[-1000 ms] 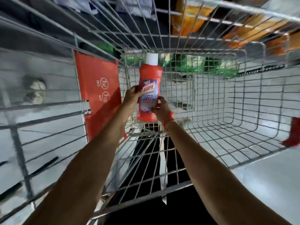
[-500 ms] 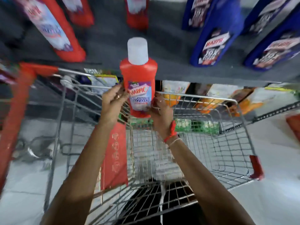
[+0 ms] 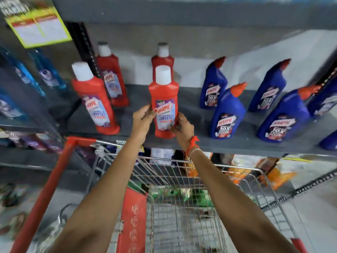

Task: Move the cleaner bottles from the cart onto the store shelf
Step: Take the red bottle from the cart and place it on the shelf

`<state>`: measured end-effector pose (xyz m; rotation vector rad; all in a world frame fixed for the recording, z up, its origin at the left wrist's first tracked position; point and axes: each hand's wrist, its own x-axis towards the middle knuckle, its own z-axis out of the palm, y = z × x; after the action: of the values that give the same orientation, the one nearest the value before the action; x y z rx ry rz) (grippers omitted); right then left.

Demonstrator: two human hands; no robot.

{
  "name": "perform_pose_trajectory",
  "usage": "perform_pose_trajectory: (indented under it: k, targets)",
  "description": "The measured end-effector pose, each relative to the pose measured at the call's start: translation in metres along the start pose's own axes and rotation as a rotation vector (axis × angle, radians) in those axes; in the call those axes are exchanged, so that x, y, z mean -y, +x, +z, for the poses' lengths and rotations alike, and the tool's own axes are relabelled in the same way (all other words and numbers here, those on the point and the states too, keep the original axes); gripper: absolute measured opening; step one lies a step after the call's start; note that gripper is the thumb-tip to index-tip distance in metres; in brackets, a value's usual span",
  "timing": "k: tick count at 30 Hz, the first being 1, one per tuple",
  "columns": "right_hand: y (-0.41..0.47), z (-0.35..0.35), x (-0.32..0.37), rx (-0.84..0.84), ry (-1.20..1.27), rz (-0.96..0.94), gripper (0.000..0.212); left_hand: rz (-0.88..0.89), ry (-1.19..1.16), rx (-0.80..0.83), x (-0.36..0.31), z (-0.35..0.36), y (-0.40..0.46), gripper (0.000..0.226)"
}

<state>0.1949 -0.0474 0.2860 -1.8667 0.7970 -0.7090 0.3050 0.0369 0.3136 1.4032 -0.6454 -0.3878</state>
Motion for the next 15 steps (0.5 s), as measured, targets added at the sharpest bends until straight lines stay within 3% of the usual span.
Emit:
perform_pose_trajectory:
  k: [7,9,12,15]
  targets:
    - [-0.003,-0.006,0.005,-0.002,-0.044,-0.016,0.047,-0.04,0.003,0.001,0.0,0.005,-0.002,0.032]
    - [-0.008,-0.009,0.005,0.015,-0.018,-0.009,0.05,-0.011,0.022,-0.121,0.001,0.007,-0.008,0.034]
    - [-0.024,-0.022,0.001,-0.003,0.029,0.017,0.058,0.141,-0.002,-0.449,0.008,0.012,-0.027,0.026]
    - [-0.047,-0.048,-0.021,-0.099,0.076,0.046,0.049,0.196,-0.043,-0.621,0.016,0.031,-0.053,0.013]
